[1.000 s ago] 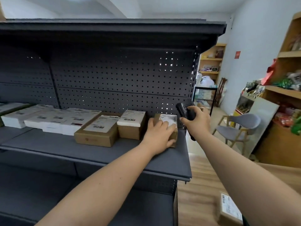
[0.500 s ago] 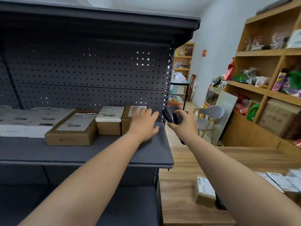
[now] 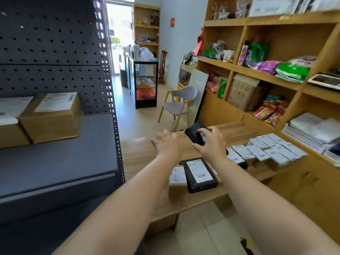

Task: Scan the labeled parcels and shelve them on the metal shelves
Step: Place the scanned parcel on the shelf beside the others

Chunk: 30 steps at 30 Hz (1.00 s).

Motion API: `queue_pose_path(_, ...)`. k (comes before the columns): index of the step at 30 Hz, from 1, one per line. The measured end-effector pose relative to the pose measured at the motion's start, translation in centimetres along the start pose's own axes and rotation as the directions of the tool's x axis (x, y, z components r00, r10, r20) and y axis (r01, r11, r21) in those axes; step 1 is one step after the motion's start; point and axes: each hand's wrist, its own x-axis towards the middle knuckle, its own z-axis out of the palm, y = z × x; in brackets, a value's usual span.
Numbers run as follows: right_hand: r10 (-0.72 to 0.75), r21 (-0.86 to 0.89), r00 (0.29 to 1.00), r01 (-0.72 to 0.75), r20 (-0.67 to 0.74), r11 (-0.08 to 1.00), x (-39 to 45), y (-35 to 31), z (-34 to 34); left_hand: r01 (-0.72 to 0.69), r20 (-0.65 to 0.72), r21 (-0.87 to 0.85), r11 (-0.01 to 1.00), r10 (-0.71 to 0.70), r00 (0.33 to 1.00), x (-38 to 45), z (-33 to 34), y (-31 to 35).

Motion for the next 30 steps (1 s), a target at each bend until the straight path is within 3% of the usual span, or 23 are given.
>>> queue_pose_path(8,0.067,0.040,0.967,-0.079,0.247,0.996,2.2,8.7,8.8,0.203,0.311,-0.003,0.979,-0.192,0.931,3.4,12.6,1.1)
queue_pose_path(11,0.087,0.114,0.939,-0.131,0.332,0.985,3.2,11.0,12.0,0.371,0.418,-0.055,0.927,-0.317,0.851,3.9,17.1,1.9)
queue_pose_path(16,0.129,0.228,0.868,-0.266,0.479,0.937,3.5,13.9,16.3,0.648,0.525,-0.151,0.746,-0.495,0.692,3.0,23.4,4.9)
queue_pose_path(23,0.094,0.394,0.827,-0.361,0.555,0.845,4.0,16.0,19.7,0.872,0.425,-0.279,0.403,-0.762,0.488,2.5,27.7,7.1)
queue_pose_path(27,-0.034,0.365,0.794,-0.241,0.608,0.899,4.8,14.3,20.9,0.824,0.293,-0.470,0.316,-0.825,0.484,2.2,28.3,4.9)
queue_pose_path(30,-0.098,0.331,0.764,-0.157,0.638,0.931,5.7,12.4,21.9,0.767,0.182,-0.528,0.366,-0.833,0.522,2.2,27.8,1.6)
